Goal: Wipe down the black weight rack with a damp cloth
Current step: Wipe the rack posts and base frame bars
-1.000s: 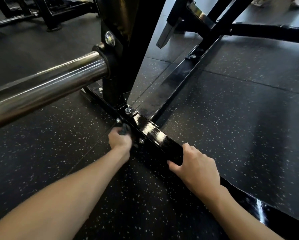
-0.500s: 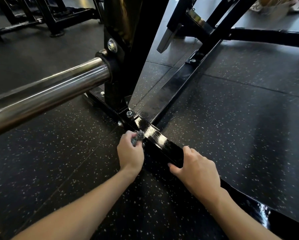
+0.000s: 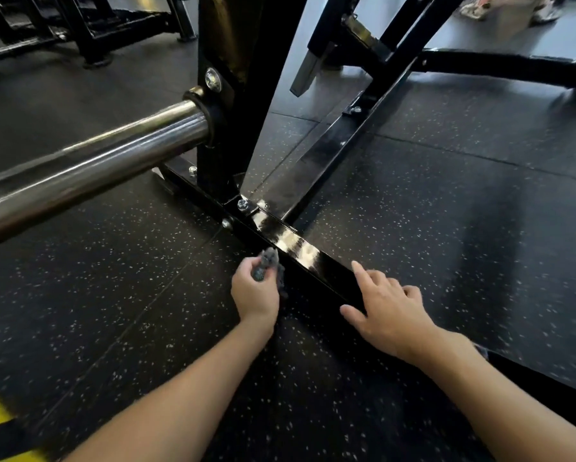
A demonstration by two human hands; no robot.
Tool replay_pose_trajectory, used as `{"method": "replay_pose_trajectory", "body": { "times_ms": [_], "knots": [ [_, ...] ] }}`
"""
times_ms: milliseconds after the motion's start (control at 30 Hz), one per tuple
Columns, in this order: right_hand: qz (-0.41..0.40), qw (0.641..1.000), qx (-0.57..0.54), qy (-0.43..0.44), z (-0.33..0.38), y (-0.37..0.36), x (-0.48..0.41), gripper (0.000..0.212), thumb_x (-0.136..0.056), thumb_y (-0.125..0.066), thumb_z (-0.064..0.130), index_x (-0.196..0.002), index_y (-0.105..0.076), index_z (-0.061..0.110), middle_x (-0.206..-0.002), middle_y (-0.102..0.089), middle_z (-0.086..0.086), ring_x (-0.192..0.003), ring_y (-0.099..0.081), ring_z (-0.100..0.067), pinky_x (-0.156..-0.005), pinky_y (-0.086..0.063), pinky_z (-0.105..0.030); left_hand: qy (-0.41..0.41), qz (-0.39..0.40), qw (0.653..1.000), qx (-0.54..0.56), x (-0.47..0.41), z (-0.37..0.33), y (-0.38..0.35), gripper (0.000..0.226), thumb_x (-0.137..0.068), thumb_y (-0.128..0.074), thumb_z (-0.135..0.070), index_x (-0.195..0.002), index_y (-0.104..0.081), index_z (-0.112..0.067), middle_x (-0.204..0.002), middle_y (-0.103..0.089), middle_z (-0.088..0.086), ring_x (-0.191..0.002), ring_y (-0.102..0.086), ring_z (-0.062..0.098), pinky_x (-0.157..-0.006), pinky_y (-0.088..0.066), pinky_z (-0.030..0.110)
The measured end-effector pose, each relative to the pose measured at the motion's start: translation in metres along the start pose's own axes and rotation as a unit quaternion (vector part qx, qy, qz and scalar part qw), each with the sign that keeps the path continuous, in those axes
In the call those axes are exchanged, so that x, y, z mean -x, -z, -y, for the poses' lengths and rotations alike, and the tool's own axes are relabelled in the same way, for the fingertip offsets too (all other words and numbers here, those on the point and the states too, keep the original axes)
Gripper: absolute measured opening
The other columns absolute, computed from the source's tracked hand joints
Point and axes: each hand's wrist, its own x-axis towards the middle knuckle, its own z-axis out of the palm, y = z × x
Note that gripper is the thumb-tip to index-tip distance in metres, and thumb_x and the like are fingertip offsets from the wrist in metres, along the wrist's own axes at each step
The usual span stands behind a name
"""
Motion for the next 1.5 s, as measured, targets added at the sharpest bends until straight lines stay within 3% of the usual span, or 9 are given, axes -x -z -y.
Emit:
{"method": "replay_pose_trajectory", "body": {
  "times_ms": [133,333,533,667,800,967,1133,1333,1500],
  "knots": [
    [-0.004,0.999,0.028,-0.028,-0.010,-0.010,0.024,0.063,-0.104,-0.027,0.049,-0.156,0.006,0.034,-0.148,-0.036,-0.004,-0.131,-0.040,-0.026,-0.105,-0.033,-0.046,0.089,-0.060,0.994,0.009,0.003,-0.021,-0.018,0.007,-0.091,-0.068,-0.010,-0.096,-0.066,-0.015,-0.092,-0.068,0.004,-0.070,-0.062,0.014,-0.063,-0.057,0.033],
    [-0.007,1.000,-0.001,-0.007,-0.012,-0.014,0.021,0.060,-0.105,-0.029,0.045,-0.156,0.002,0.035,-0.149,-0.035,-0.006,-0.133,-0.038,-0.027,-0.110,-0.028,-0.047,0.082,0.029,0.996,-0.022,0.041,-0.011,-0.021,0.010,-0.094,-0.062,-0.008,-0.095,-0.065,-0.018,-0.092,-0.068,0.003,-0.073,-0.061,0.014,-0.067,-0.054,0.031],
    [0.001,0.999,0.046,-0.022,-0.023,-0.016,0.047,0.055,-0.106,-0.021,0.041,-0.150,0.011,0.052,-0.164,-0.003,-0.009,-0.146,-0.016,-0.036,-0.114,-0.019,-0.059,0.105,-0.011,0.994,-0.036,0.045,-0.020,-0.031,0.011,-0.094,-0.060,-0.007,-0.096,-0.061,-0.018,-0.094,-0.065,0.003,-0.076,-0.058,0.017,-0.070,-0.050,0.029],
    [-0.030,0.998,0.050,-0.014,-0.025,-0.019,0.047,0.056,-0.106,-0.022,0.039,-0.149,0.012,0.054,-0.161,-0.015,-0.007,-0.140,-0.027,-0.031,-0.112,-0.023,-0.054,0.095,0.057,0.994,-0.022,0.082,-0.005,-0.035,0.009,-0.093,-0.062,-0.006,-0.095,-0.063,-0.015,-0.090,-0.066,0.002,-0.071,-0.058,0.012,-0.063,-0.046,0.021],
    [0.003,1.000,-0.004,0.004,-0.037,-0.010,0.046,0.055,-0.106,-0.030,0.034,-0.153,-0.006,0.050,-0.163,-0.014,-0.005,-0.148,-0.017,-0.026,-0.118,-0.016,-0.048,0.087,-0.021,0.996,0.001,0.047,-0.021,-0.028,0.010,-0.093,-0.062,-0.006,-0.096,-0.066,-0.014,-0.091,-0.068,0.003,-0.076,-0.061,0.016,-0.065,-0.051,0.026],
    [-0.040,0.999,0.013,-0.008,-0.048,-0.017,0.063,0.051,-0.105,-0.027,0.044,-0.151,-0.006,0.052,-0.157,-0.028,0.002,-0.141,-0.029,-0.023,-0.116,-0.020,-0.049,-0.008,0.028,0.999,-0.018,0.079,-0.017,-0.027,0.006,-0.095,-0.063,-0.012,-0.095,-0.067,-0.016,-0.088,-0.067,0.000,-0.069,-0.056,0.011,-0.056,-0.044,0.023],
    [-0.037,0.999,-0.017,-0.005,-0.051,-0.019,0.059,0.051,-0.105,-0.029,0.044,-0.152,-0.009,0.052,-0.155,-0.031,0.002,-0.140,-0.031,-0.022,-0.116,-0.021,-0.047,0.039,-0.041,0.998,-0.015,0.050,-0.027,-0.029,0.007,-0.094,-0.062,-0.009,-0.095,-0.067,-0.014,-0.093,-0.069,0.004,-0.068,-0.057,0.011,-0.053,-0.042,0.017],
    [-0.012,0.994,-0.109,0.013,-0.064,-0.004,0.063,0.055,-0.101,-0.045,0.024,-0.151,-0.031,0.040,-0.157,-0.026,-0.002,-0.141,-0.032,-0.027,-0.119,-0.023,-0.042,-0.011,0.055,0.998,-0.024,0.086,-0.011,-0.029,0.006,-0.093,-0.064,-0.010,-0.093,-0.068,-0.015,-0.085,-0.067,0.001,-0.072,-0.063,0.017,-0.063,-0.058,0.037],
    [-0.012,0.999,-0.031,-0.033,-0.068,-0.009,0.075,0.052,-0.105,-0.033,0.033,-0.150,-0.017,0.053,-0.147,-0.041,0.003,-0.130,-0.041,-0.024,-0.111,-0.028,-0.049,0.009,0.046,0.998,-0.035,0.104,-0.024,-0.034,0.013,-0.092,-0.062,-0.010,-0.081,-0.058,-0.016,-0.076,-0.062,-0.002,-0.062,-0.053,0.011,-0.052,-0.041,0.021]
  ]
}}
